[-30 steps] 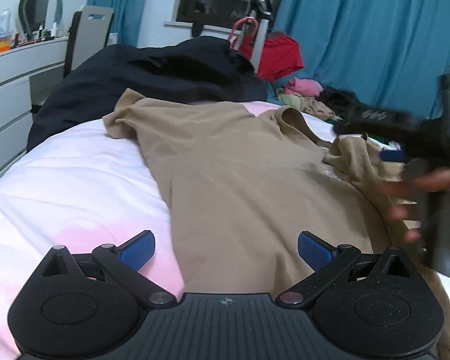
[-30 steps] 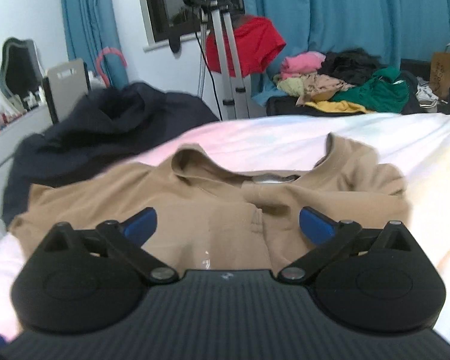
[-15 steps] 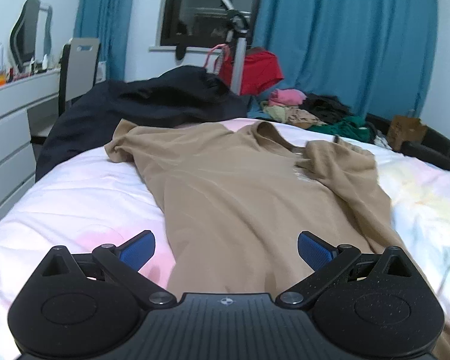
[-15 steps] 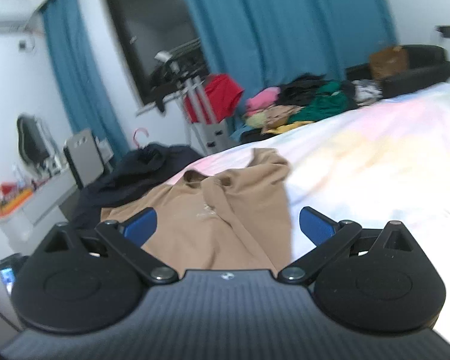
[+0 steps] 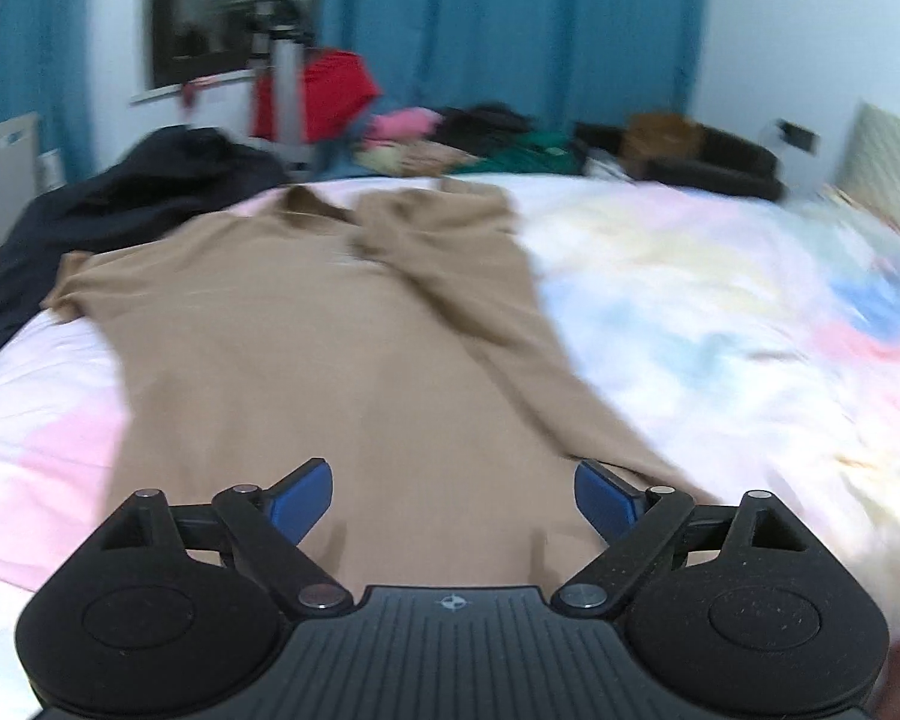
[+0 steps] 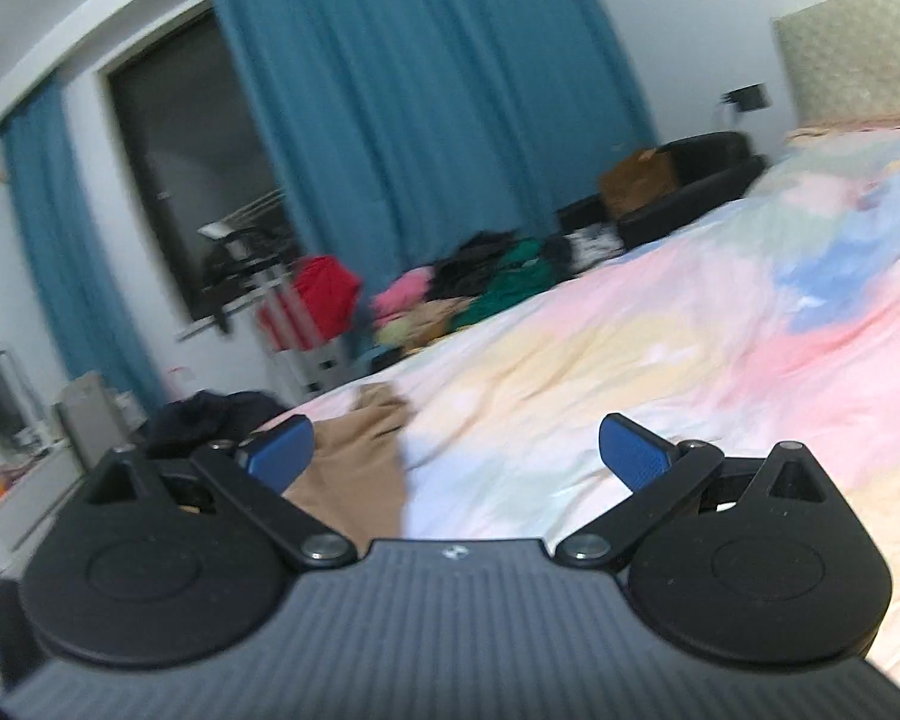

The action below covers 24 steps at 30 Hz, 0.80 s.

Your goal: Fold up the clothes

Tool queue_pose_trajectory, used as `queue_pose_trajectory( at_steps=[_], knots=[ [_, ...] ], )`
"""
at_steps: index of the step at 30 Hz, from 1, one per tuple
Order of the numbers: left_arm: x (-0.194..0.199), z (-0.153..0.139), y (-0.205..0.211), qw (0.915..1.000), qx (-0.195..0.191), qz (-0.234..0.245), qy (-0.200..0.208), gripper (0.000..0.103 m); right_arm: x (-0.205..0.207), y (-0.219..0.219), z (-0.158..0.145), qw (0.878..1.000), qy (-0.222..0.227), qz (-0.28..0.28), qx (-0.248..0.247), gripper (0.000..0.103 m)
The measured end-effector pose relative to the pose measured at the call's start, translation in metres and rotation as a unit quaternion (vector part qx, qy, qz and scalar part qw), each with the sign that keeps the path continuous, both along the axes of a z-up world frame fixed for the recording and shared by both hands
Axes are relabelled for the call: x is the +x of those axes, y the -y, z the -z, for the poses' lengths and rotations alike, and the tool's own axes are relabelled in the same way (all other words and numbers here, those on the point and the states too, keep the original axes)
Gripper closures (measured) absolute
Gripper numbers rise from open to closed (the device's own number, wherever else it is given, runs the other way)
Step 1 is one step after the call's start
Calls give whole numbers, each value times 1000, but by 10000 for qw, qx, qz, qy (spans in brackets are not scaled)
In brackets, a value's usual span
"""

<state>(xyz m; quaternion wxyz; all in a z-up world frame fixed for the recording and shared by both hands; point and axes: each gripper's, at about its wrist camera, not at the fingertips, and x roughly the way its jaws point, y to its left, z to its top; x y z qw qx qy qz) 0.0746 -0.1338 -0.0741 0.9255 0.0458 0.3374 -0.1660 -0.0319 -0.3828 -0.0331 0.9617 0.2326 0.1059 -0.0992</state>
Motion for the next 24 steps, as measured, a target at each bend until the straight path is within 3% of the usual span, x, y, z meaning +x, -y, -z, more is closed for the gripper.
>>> queue_pose_trajectory(
  at_steps=[4, 5, 9, 12, 16, 17, 18, 20, 24],
  knots=[
    [-11, 4, 53, 9975, -208, 432, -523, 23, -1, 29, 12, 9985, 40, 197, 513, 0],
    [-11, 5, 64, 9961, -250, 488, -694, 30, -1, 33, 15, 9980, 59, 231, 592, 0],
    [-13, 19, 102, 9895, -337, 756, -1186, 35, -1, 39, 21, 9972, 103, 262, 690, 0],
    [-18, 37, 120, 9862, -144, 931, -1361, 48, 0, 43, 26, 9960, 91, 203, 860, 0],
    [-23, 60, 130, 9819, 22, 1167, -1491, 56, 0, 45, 29, 9956, 82, 151, 923, 0],
    [-24, 64, 129, 9821, 57, 1179, -1471, 66, 0, 44, 30, 9956, 76, 127, 931, 0],
    [-24, 66, 127, 9827, 92, 1166, -1434, 82, 0, 44, 30, 9956, 65, 111, 927, 0],
    [-23, 68, 122, 9835, 66, 1128, -1410, 94, 1, 42, 30, 9959, 35, 97, 899, 0],
    [-20, 51, 96, 9829, -425, 1019, -1471, 97, 3, 40, 29, 9963, -26, 74, 855, 0]
  ],
)
